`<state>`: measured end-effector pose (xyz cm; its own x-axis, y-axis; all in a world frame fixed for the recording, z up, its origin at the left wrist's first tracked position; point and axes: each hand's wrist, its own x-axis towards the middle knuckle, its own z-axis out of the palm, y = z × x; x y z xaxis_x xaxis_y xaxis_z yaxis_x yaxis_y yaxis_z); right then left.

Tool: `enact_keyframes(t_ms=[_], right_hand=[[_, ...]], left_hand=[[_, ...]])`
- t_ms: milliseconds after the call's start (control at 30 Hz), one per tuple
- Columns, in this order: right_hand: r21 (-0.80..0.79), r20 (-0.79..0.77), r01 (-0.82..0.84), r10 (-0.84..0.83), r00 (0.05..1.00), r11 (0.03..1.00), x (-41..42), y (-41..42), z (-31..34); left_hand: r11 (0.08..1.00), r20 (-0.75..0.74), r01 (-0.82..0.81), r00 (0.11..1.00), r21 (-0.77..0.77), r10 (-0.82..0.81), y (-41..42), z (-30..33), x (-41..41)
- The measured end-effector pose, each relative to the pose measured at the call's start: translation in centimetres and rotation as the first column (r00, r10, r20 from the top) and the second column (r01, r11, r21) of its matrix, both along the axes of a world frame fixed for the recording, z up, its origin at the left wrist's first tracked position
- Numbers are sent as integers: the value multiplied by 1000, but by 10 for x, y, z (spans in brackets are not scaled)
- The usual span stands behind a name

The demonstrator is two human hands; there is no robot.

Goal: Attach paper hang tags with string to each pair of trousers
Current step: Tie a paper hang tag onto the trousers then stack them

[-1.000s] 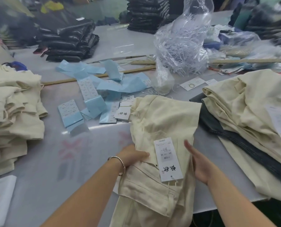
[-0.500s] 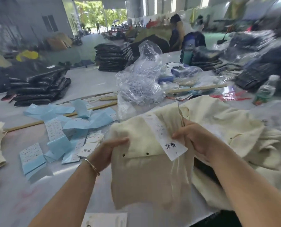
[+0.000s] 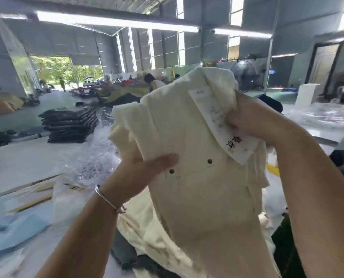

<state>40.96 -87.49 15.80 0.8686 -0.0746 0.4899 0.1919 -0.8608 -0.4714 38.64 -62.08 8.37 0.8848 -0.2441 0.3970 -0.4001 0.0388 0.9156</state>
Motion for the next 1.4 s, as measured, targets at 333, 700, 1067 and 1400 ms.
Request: enact_keyframes(t_ms=[333, 700, 1067, 1400], right_hand=[[-322, -730, -193, -113, 674, 927, 82, 23, -215], [-130, -211, -62, 33, 977, 990, 97, 18, -216], [-535, -408, -105, -147, 901, 838, 102, 46, -242], [70, -258, -539, 538, 803, 839, 45, 170, -175]], left_hand=[[974, -724, -164, 652, 153, 224, -33, -189, 11], [740, 130, -378, 919, 556, 371, -26, -212, 39], [896, -631, -137, 666, 422, 399, -6, -224, 43], [723, -355, -300, 714, 623, 603, 145, -181, -4]])
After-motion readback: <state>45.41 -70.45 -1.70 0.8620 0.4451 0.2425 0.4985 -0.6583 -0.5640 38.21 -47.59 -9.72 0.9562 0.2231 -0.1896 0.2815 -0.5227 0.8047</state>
